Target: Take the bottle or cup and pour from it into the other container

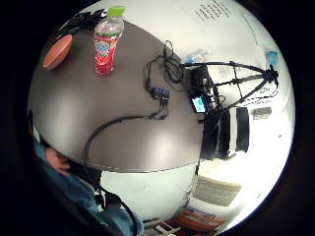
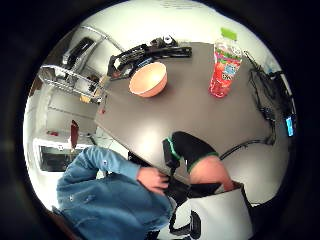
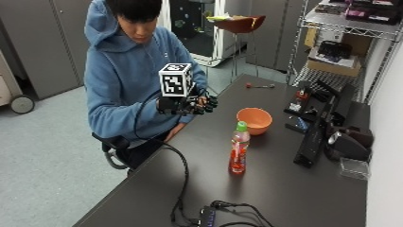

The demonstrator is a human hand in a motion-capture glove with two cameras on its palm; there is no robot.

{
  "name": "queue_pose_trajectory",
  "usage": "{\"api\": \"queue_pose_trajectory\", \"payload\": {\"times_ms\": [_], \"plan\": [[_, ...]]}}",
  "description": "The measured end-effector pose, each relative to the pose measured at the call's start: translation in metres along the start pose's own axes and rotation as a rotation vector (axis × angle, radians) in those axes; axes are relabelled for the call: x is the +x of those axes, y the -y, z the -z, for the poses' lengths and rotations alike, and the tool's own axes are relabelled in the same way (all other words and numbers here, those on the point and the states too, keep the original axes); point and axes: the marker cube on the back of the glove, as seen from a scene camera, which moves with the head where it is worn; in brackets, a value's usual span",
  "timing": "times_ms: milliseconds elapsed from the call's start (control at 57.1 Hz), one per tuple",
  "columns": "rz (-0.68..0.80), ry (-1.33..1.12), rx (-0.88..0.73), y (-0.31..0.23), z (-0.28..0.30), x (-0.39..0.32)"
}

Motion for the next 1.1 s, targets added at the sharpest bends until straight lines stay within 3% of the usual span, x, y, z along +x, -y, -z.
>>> {"api": "queue_pose_trajectory", "payload": {"times_ms": [543, 1103], "plan": [[-0.097, 0.083, 0.136, -0.034, 0.009, 0.078], [-0.101, 0.628, 0.265, -0.012, -0.027, 0.14]]}}
